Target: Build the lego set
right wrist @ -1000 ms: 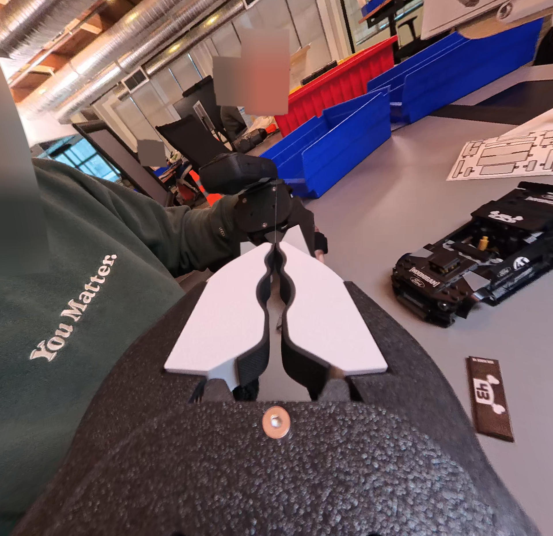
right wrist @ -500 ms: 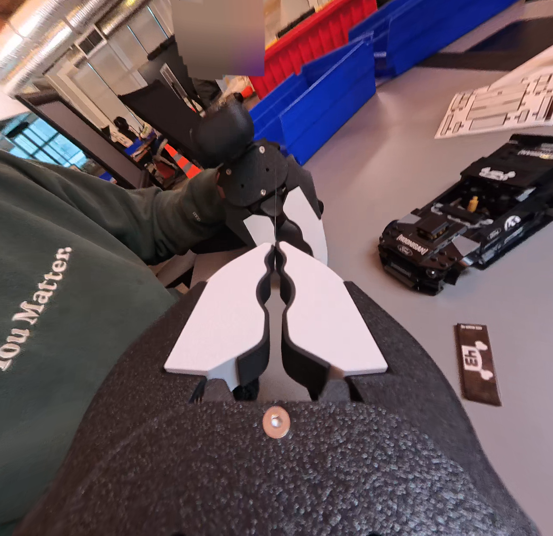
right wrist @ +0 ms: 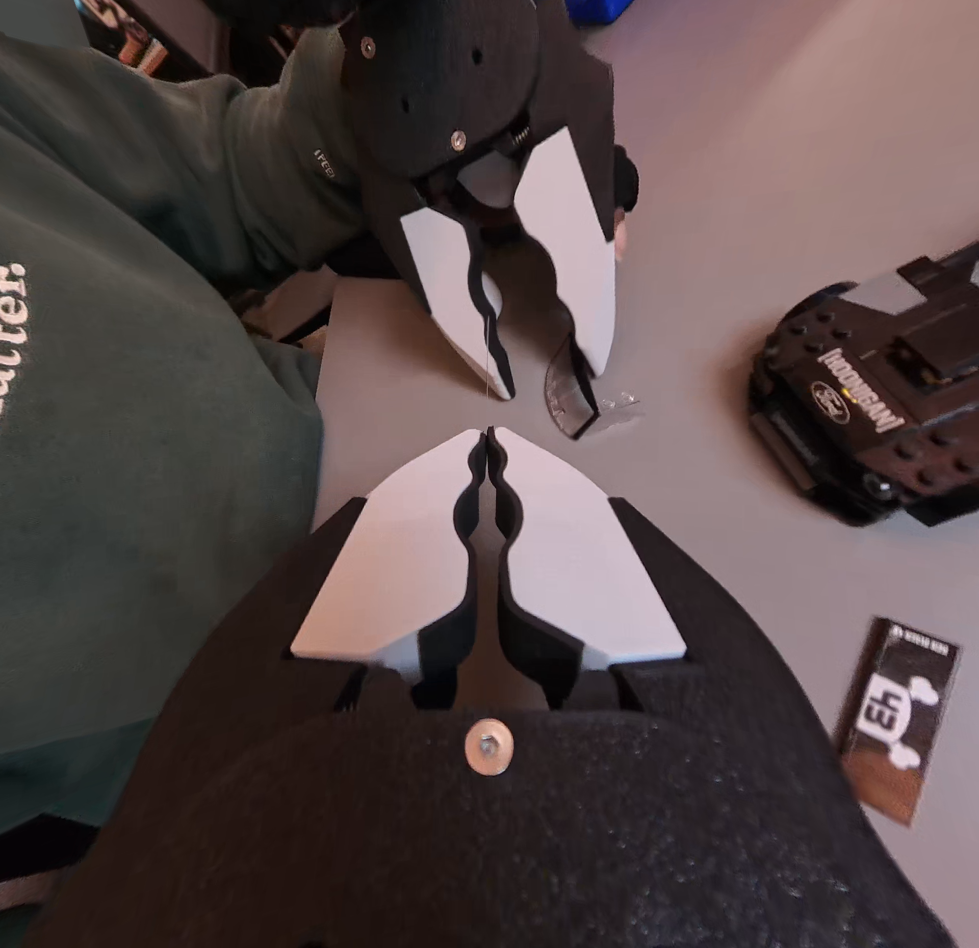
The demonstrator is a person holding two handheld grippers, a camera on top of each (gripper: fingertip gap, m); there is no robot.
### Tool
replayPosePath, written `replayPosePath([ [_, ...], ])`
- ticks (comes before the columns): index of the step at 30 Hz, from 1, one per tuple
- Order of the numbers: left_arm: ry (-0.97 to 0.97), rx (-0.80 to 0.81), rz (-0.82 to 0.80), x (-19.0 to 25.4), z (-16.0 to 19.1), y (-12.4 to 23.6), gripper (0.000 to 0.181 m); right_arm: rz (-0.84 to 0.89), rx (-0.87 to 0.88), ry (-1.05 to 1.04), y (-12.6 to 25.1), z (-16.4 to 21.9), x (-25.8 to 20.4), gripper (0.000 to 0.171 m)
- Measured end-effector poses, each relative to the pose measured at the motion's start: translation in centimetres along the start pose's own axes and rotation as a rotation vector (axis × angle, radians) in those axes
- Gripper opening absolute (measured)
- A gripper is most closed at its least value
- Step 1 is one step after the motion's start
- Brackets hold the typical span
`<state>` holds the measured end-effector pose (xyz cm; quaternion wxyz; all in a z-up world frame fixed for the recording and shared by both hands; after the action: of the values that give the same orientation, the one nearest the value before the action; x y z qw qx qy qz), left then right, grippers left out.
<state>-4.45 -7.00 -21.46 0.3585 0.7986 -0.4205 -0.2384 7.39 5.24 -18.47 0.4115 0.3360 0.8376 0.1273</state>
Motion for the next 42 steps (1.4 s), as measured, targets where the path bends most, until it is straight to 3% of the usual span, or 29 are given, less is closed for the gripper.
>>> replayPosePath([
  [14, 0.046, 0.116, 0.002, -0.1, -0.3, 1.0, 0.043, -0.026, -0.104, 0.056, 0.2, -0.8, 1.3, 0.0],
  [29, 0.038, 0.105, -0.027, 0.6, 1.0, 2.0, 0.031, -0.055, -0.202, 0.011, -1.1, 0.0, 1.4, 0.0],
  [42, -0.033, 0.094, -0.104, 0.3, 1.1, 1.5, 0.035, -0.084, -0.224, -0.012, -1.5, 0.0, 2.1, 0.0],
])
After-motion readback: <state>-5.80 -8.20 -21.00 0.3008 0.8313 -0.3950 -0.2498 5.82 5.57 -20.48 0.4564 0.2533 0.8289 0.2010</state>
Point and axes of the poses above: each gripper's, where its closed fingertips meet, y back along the fingers, z out of its underside, x = y × z across the jaws, the point moved 9 cm from there along y, back along the fingers, and after that the axes turned 10 degrees about -y, right-handed, at the moved point
